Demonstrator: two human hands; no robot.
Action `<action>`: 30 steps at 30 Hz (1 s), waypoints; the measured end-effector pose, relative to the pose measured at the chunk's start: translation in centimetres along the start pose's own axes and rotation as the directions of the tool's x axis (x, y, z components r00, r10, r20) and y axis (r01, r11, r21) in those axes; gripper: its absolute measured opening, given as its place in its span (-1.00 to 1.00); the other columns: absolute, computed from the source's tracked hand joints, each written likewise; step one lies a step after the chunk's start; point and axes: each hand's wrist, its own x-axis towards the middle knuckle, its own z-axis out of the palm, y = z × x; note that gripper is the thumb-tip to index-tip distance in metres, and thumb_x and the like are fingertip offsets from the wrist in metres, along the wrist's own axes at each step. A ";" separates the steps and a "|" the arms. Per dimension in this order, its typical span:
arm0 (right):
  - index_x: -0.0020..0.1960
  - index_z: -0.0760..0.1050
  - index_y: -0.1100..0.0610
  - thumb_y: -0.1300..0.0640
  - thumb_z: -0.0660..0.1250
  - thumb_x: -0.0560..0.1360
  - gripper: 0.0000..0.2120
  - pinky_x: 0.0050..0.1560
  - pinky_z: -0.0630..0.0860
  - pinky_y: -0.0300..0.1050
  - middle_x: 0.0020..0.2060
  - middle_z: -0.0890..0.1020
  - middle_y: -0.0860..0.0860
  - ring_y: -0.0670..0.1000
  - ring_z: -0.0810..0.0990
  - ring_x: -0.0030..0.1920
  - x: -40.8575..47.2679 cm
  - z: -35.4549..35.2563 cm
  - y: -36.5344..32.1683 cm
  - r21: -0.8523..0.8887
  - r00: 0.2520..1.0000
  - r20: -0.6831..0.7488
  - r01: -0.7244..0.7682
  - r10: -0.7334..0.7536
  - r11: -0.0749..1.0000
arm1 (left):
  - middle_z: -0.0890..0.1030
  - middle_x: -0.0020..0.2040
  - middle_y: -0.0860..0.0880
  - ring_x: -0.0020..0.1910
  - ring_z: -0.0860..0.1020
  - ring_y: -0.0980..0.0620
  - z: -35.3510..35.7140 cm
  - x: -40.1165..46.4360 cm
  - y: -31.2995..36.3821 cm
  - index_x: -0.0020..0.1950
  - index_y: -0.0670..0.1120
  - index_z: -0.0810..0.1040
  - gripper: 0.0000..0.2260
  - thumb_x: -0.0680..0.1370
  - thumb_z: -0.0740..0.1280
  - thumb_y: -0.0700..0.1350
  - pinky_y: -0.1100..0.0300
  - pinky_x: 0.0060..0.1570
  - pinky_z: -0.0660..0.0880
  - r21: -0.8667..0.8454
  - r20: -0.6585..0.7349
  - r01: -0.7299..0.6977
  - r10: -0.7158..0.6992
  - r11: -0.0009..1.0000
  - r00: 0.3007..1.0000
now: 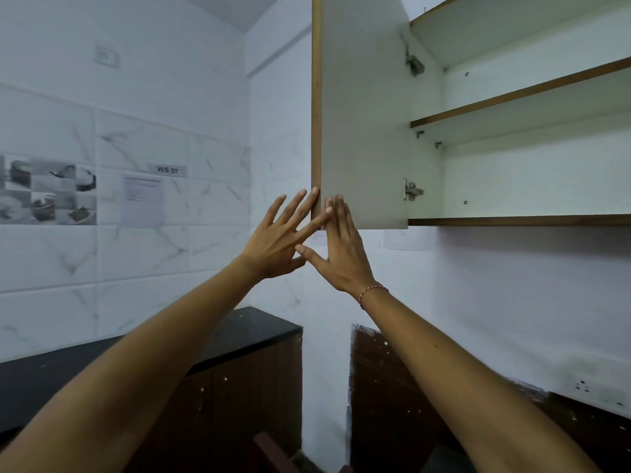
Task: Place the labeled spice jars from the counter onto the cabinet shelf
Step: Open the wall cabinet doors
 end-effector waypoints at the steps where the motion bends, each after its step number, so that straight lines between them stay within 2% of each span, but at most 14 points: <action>1: 0.52 -0.28 0.07 -0.30 0.12 0.48 -0.13 0.52 -0.06 0.00 0.53 -0.21 0.05 0.01 -0.24 0.53 0.4 0.5 0.1 0.008 0.999 0.040 0.002 -0.002 1.000 | 0.02 0.54 -0.21 0.52 0.05 -0.21 0.4 -0.2 -0.5 0.52 -0.02 -0.15 -0.15 0.42 0.29 0.18 -0.10 0.44 0.08 -0.025 0.040 0.000 0.001 1.000 0.999; 3: 0.52 -0.29 -0.03 -0.31 0.10 0.49 -0.18 0.49 0.01 0.06 0.53 -0.25 0.01 0.00 -0.26 0.53 1.2 1.9 -0.3 0.118 0.990 0.135 -0.057 0.041 0.991 | -0.23 0.53 -0.19 0.53 -0.11 -0.17 1.5 -0.7 -1.6 0.47 0.04 -0.37 -0.05 0.42 0.32 0.19 -0.03 0.47 0.03 -0.126 0.156 0.023 -0.003 0.992 0.988; 5: 0.51 -0.28 -0.08 -0.32 0.07 0.49 -0.21 0.48 0.02 0.11 0.53 -0.26 -0.01 0.00 -0.27 0.53 1.9 3.2 -0.7 0.180 0.970 0.226 -0.126 0.084 0.976 | -0.38 0.49 -0.18 0.52 -0.20 -0.14 2.3 -1.1 -2.3 0.44 0.07 -0.44 -0.01 0.43 0.32 0.21 0.04 0.47 -0.04 -0.181 0.250 0.058 -0.011 0.982 0.968; 8: 0.52 -0.27 -0.07 -0.36 0.04 0.48 -0.20 0.48 -0.05 0.19 0.52 -0.27 0.03 0.06 -0.27 0.53 2.9 5.3 -0.9 0.065 0.940 0.337 -0.072 0.046 0.995 | -0.37 0.50 -0.20 0.51 -0.25 -0.18 3.5 -1.7 -3.3 0.47 -0.03 -0.39 -0.06 0.46 0.26 0.26 0.00 0.48 -0.11 -0.093 0.347 0.103 -0.064 0.990 0.936; 10: 0.52 -0.24 -0.06 -0.38 0.02 0.46 -0.19 0.48 -0.08 0.24 0.52 -0.27 0.04 0.09 -0.28 0.53 3.3 6.5 -0.6 -0.014 0.921 0.389 -0.028 0.031 1.000 | -0.32 0.52 -0.18 0.51 -0.27 -0.20 4.2 -2.1 -3.6 0.50 -0.13 -0.31 -0.07 0.47 0.22 0.29 -0.06 0.48 -0.17 0.060 0.409 0.062 -0.081 0.996 0.909; 12: 0.52 -0.27 -0.05 -0.41 0.01 0.45 -0.17 0.48 -0.12 0.27 0.52 -0.29 0.04 0.09 -0.30 0.52 3.3 7.6 -0.2 -0.080 0.910 0.414 0.010 0.024 0.997 | -0.30 0.53 -0.16 0.51 -0.27 -0.18 4.6 -2.5 -3.5 0.51 -0.16 -0.28 -0.07 0.46 0.21 0.29 -0.07 0.47 -0.20 0.138 0.452 0.044 -0.102 0.989 0.886; 16: 0.49 -0.37 -0.04 -0.43 0.04 0.42 -0.10 0.46 -0.13 0.26 0.50 -0.34 0.05 0.11 -0.32 0.51 2.7 8.8 0.6 -0.148 0.935 0.355 0.047 0.009 0.988 | -0.30 0.53 -0.14 0.52 -0.24 -0.15 5.1 -3.1 -3.1 0.49 -0.15 -0.33 -0.06 0.47 0.21 0.28 -0.09 0.47 -0.19 0.154 0.383 0.048 -0.105 0.987 0.918; 22: 0.51 -0.31 -0.04 -0.39 0.06 0.45 -0.14 0.47 -0.13 0.23 0.51 -0.31 0.06 0.11 -0.30 0.52 1.6 8.4 1.7 -0.161 0.943 0.333 0.035 0.021 0.986 | -0.29 0.52 -0.19 0.50 -0.29 -0.18 5.5 -3.2 -0.2 0.49 -0.16 -0.33 -0.11 0.50 0.18 0.25 -0.18 0.38 -0.36 0.146 0.350 0.169 -0.211 0.975 0.913; 26: 0.53 -0.23 0.04 -0.33 0.08 0.48 -0.16 0.48 -0.10 0.17 0.53 -0.24 0.08 0.10 -0.26 0.53 -2.9 8.1 3.5 -0.202 0.956 0.285 -0.007 0.065 0.979 | -0.13 0.55 -0.19 0.53 -0.14 -0.16 6.2 -4.7 4.6 0.52 -0.16 -0.19 -0.16 0.49 0.22 0.19 -0.18 0.40 -0.28 0.060 0.269 0.057 -0.071 0.997 0.960; 30: 0.54 -0.17 0.09 -0.24 0.13 0.51 -0.20 0.49 -0.05 0.13 0.53 -0.19 0.12 0.10 -0.21 0.54 -9.6 7.1 5.6 -0.251 0.947 0.272 -0.104 0.173 0.962 | -0.09 0.55 -0.18 0.53 -0.11 -0.17 6.4 -6.0 11.2 0.53 -0.11 -0.17 -0.16 0.48 0.25 0.18 -0.16 0.42 -0.25 -0.146 0.257 0.064 -0.024 0.987 0.966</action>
